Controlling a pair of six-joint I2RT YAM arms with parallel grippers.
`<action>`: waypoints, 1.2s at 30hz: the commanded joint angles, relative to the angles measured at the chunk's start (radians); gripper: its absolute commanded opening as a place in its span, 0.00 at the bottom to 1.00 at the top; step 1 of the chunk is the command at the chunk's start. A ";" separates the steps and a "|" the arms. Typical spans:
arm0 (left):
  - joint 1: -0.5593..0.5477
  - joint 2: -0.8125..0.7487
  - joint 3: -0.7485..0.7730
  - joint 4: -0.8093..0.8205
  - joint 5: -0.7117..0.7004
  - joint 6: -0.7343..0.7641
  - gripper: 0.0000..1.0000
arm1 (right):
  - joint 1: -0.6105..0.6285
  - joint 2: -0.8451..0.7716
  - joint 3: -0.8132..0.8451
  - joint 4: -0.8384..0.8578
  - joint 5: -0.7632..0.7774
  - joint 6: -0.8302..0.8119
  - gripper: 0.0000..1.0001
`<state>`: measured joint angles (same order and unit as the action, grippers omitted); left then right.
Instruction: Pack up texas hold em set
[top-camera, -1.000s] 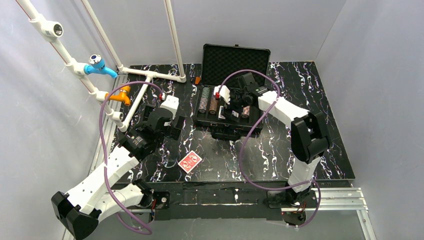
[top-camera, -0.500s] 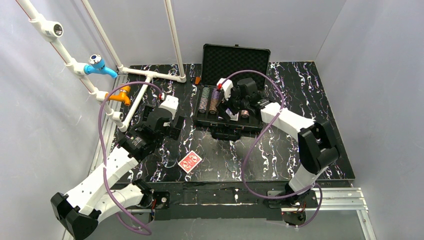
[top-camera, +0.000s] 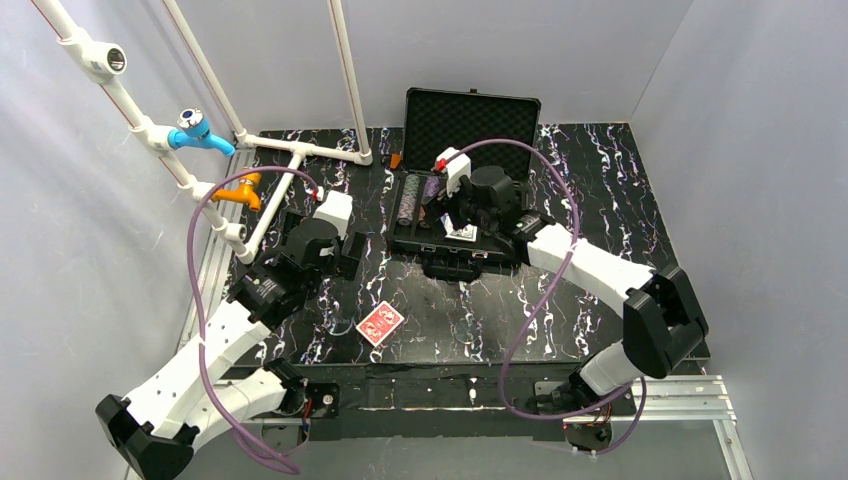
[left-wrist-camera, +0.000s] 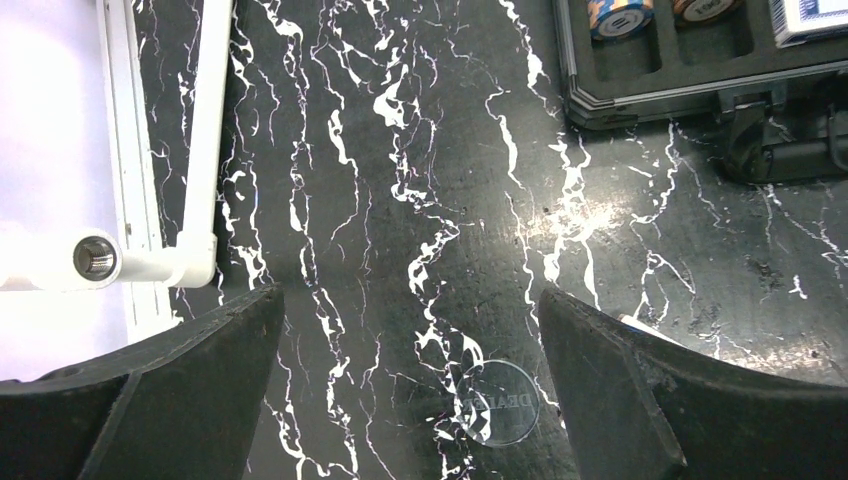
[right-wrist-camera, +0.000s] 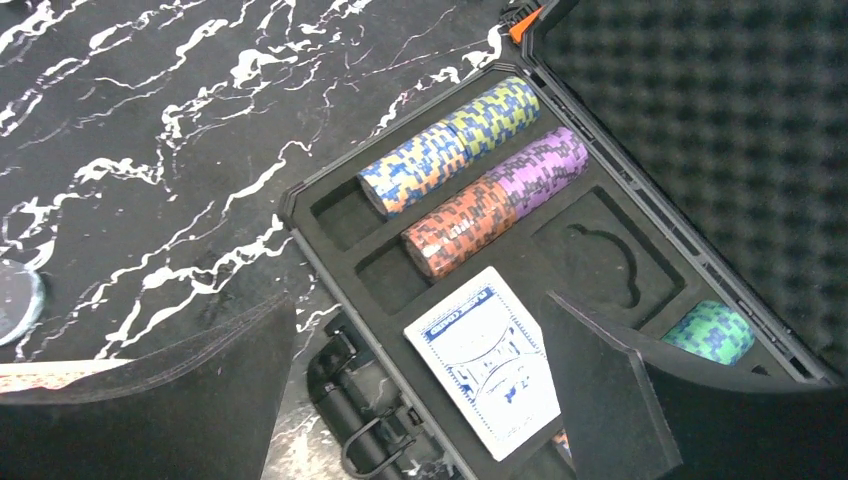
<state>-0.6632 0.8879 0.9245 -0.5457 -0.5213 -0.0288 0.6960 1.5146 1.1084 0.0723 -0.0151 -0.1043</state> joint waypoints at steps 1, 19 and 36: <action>-0.003 -0.041 -0.008 0.024 0.015 -0.003 0.98 | 0.017 -0.091 -0.029 0.051 0.085 0.083 0.98; -0.002 -0.127 -0.147 0.184 -0.078 -0.007 0.98 | 0.011 -0.008 0.025 -0.001 0.205 0.379 0.98; -0.002 -0.048 -0.066 0.062 0.027 -0.010 0.95 | 0.011 0.160 0.170 -0.197 0.308 0.462 0.89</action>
<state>-0.6632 0.8425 0.8204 -0.4553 -0.5205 -0.0372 0.7109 1.6180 1.1885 -0.0669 0.2085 0.3237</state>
